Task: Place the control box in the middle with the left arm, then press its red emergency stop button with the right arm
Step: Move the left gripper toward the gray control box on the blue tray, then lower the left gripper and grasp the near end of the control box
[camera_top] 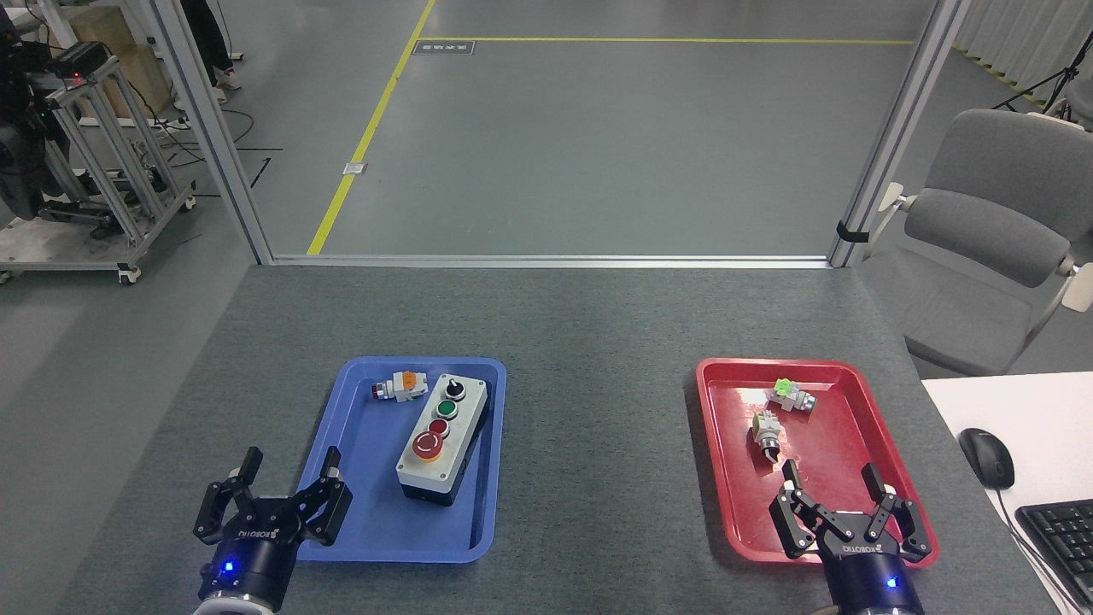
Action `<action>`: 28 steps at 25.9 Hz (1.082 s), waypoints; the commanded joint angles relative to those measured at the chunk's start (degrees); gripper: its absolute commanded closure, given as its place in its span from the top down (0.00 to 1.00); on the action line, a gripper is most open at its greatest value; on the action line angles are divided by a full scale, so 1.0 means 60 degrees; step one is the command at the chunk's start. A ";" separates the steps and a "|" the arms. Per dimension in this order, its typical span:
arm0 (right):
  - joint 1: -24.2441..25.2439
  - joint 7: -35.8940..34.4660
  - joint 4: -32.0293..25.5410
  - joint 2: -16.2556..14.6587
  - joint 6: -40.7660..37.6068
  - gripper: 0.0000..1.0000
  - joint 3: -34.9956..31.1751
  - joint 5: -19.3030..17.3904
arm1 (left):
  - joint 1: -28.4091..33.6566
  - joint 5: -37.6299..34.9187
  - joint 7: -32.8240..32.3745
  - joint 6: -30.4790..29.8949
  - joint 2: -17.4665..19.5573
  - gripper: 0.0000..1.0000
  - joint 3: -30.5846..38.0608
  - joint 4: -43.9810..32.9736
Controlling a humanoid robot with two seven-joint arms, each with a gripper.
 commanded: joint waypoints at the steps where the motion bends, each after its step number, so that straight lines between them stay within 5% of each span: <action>1: 0.0002 0.0038 -0.0027 -0.0066 -0.0074 0.98 -0.0020 -0.0047 | 0.0000 0.0001 -0.0003 -0.0010 0.0000 0.99 0.0000 0.0039; 11: 0.0002 -0.0050 -0.0070 -0.0007 -0.0162 0.98 -0.0005 -0.0033 | 0.0073 0.0015 -0.0017 -0.0054 0.0044 0.99 0.0015 -0.0020; 15: 0.0002 0.0067 -0.0246 -0.0080 -0.0147 0.98 -0.0049 -0.0047 | 0.0747 -0.0131 0.0261 -0.0874 0.0059 0.99 -0.0029 -0.0517; 19: 0.0002 0.0067 -0.0261 -0.0110 -0.0132 0.99 -0.0108 -0.0033 | 0.1275 -0.0775 0.0408 -0.0889 -0.0073 0.98 -0.1098 -0.1235; 22: 0.0002 0.0067 -0.0246 -0.0110 -0.0118 0.99 -0.0108 -0.0047 | 0.0587 -0.2094 0.0203 0.0283 -0.0366 0.98 -0.2021 -0.0533; 28: 0.0032 0.0067 -0.0261 -0.0124 -0.0118 0.99 -0.0137 -0.0047 | -0.1069 -0.2182 -0.1511 0.0825 -0.1069 0.98 -0.2183 0.1548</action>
